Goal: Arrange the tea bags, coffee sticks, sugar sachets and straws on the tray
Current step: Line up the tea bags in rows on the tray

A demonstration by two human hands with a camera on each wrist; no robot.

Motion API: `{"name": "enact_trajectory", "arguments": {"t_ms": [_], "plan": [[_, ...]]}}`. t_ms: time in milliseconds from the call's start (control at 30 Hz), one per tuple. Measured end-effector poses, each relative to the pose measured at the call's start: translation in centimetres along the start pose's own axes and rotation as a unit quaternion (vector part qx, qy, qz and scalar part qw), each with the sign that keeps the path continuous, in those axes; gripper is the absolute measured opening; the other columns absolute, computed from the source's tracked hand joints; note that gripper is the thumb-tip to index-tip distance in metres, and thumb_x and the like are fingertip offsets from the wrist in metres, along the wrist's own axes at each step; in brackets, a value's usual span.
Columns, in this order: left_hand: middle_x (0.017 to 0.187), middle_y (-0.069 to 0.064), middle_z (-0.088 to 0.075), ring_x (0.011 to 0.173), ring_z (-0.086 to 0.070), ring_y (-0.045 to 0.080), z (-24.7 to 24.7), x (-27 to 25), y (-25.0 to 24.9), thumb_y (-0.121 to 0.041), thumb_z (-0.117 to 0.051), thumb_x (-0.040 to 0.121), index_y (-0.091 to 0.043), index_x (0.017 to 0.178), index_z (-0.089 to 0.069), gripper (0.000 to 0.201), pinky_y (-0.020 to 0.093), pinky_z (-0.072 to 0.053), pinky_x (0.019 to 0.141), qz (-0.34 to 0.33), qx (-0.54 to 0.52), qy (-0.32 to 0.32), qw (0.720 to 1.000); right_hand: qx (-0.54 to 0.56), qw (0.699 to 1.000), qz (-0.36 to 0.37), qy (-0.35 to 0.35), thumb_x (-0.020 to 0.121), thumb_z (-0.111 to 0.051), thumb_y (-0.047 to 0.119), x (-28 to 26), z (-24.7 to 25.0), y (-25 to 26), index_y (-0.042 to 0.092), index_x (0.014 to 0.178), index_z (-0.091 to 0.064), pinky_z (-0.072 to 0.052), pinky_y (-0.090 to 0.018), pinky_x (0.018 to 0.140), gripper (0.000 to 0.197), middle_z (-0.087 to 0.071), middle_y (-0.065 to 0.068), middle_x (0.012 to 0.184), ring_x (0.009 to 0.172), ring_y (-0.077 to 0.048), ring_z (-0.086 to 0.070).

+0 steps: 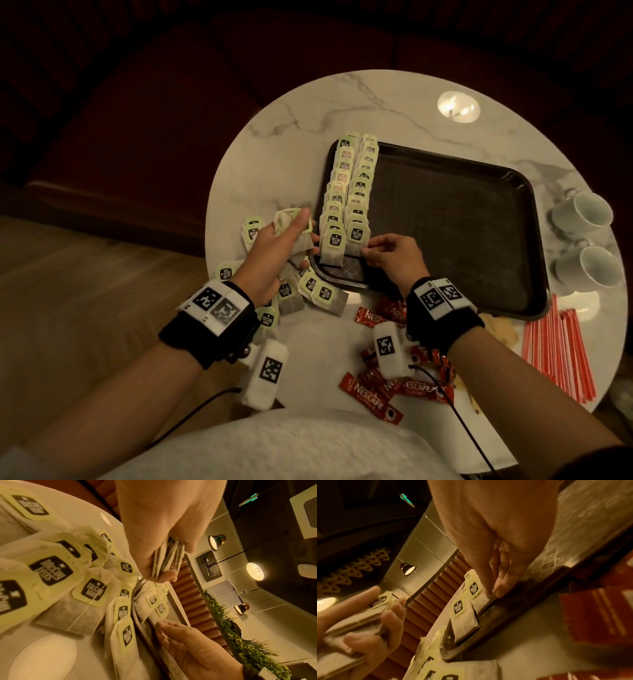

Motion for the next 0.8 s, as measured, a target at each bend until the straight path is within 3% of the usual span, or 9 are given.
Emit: {"name": "enact_trajectory", "arguments": {"t_ms": [267,367,433,500,567,700,800], "plan": [[0.078,0.004,-0.068,0.069,-0.065,0.014,-0.3,-0.2,-0.4,-0.041,-0.055,0.095,-0.007,0.11,-0.059,0.037,0.023,-0.05,0.052,0.006,-0.015,0.016,1.0,-0.011,1.0,0.011,-0.01,0.086,-0.073,0.008,-0.3,0.7,0.2,0.022,0.088,-0.064,-0.056,-0.037,0.091,0.017,-0.07,-0.001,0.091,0.092,-0.017,-0.069],[0.075,0.004,-0.069,0.069,-0.067,0.016,-0.5,-0.5,-0.7,-0.042,-0.055,0.093,-0.009,0.102,-0.06,0.034,0.023,-0.051,0.051,0.008,-0.015,0.03,0.999,0.011,0.999,0.021,-0.031,0.09,-0.067,0.009,-0.6,1.6,0.7,0.023,0.099,-0.061,-0.057,-0.032,0.082,0.017,-0.066,0.003,0.096,0.097,-0.017,-0.067],[0.075,0.004,-0.071,0.068,-0.067,0.017,-0.8,-0.7,-0.8,-0.044,-0.055,0.092,-0.013,0.096,-0.062,0.033,0.024,-0.051,0.05,0.008,-0.006,0.038,0.999,-0.006,0.995,0.074,-0.064,0.092,-0.066,0.013,-1.2,2.0,1.3,0.024,0.107,-0.058,-0.054,-0.027,0.076,0.02,-0.064,0.008,0.098,0.096,-0.012,-0.065],[0.076,0.003,-0.072,0.067,-0.067,0.017,-1.0,-0.8,-0.8,-0.044,-0.055,0.092,-0.015,0.094,-0.063,0.03,0.023,-0.051,0.05,0.006,0.0,0.04,0.999,-0.01,0.987,0.143,-0.075,0.092,-0.065,0.017,-2.5,1.8,2.3,0.023,0.11,-0.057,-0.051,-0.025,0.08,0.021,-0.062,0.01,0.099,0.094,-0.004,-0.061],[0.078,0.001,-0.073,0.068,-0.068,0.017,-1.2,-0.9,-0.8,-0.042,-0.055,0.093,-0.017,0.096,-0.063,0.026,0.023,-0.051,0.05,0.002,0.003,0.04,0.999,0.005,0.982,0.188,-0.036,0.093,-0.064,0.022,-4.0,1.1,3.3,0.021,0.108,-0.059,-0.051,-0.022,0.082,0.015,-0.063,0.01,0.101,0.092,-0.003,-0.061],[0.088,0.001,-0.075,0.078,-0.071,0.019,-1.5,-1.1,-0.8,-0.051,-0.061,0.081,-0.017,0.107,-0.065,0.043,0.027,-0.052,0.056,-0.014,0.039,0.041,0.998,0.019,0.974,0.205,0.096,0.095,-0.06,0.031,-6.3,-0.5,5.0,0.017,0.103,-0.067,-0.052,-0.03,0.086,0.018,-0.068,0.001,0.1,0.096,-0.019,-0.064],[0.079,-0.001,-0.073,0.071,-0.068,0.017,-1.6,-1.1,-1.0,-0.054,-0.061,0.075,-0.021,0.099,-0.066,0.041,0.027,-0.053,0.058,-0.022,0.047,0.044,0.998,0.028,0.968,0.217,0.121,0.093,-0.066,0.027,-7.1,-1.2,5.6,0.014,0.102,-0.069,-0.054,-0.027,0.081,0.016,-0.07,0.0,0.097,0.09,-0.018,-0.065]]}}
Point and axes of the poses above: each hand's wrist, its own x-axis towards the middle knuckle, its own z-axis out of the back of the hand, y = z × x, the point moved 2 cm from there along x, towards the middle knuckle
